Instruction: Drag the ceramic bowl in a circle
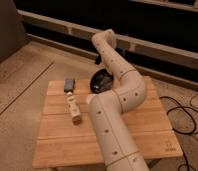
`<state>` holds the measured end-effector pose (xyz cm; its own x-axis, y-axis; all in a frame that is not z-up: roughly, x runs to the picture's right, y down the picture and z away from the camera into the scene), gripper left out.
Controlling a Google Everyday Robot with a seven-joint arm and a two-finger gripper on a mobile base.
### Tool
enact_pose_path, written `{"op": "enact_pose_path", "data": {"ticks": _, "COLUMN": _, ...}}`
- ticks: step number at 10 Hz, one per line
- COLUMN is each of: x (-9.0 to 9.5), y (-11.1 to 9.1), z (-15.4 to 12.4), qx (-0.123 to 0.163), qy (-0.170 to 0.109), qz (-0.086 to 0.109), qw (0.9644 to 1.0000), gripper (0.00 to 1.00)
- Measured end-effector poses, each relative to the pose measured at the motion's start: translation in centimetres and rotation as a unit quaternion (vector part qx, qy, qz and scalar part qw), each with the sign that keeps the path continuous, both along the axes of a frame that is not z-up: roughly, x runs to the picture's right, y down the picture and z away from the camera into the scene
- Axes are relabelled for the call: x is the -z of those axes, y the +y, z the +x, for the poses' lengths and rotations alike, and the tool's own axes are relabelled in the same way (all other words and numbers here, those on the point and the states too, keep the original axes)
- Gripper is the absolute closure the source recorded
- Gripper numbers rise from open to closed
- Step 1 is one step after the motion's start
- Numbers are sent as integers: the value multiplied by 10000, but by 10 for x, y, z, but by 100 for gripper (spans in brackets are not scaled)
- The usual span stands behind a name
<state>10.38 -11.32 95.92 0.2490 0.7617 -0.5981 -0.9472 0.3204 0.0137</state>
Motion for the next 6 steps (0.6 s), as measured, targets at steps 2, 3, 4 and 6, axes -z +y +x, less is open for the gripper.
{"op": "enact_pose_path", "data": {"ticks": 2, "x": -6, "y": -1, "z": -27, "qx": -40, "qy": -365, "qz": 44, "qw": 9993, "gripper": 100}}
{"op": "enact_pose_path", "data": {"ticks": 3, "x": -8, "y": -1, "z": -40, "qx": -47, "qy": -525, "qz": 42, "qw": 9986, "gripper": 100}}
{"op": "enact_pose_path", "data": {"ticks": 4, "x": -7, "y": -3, "z": -57, "qx": -65, "qy": -763, "qz": 56, "qw": 9970, "gripper": 100}}
{"op": "enact_pose_path", "data": {"ticks": 6, "x": -1, "y": -11, "z": -94, "qx": -68, "qy": -1254, "qz": 103, "qw": 9920, "gripper": 100}}
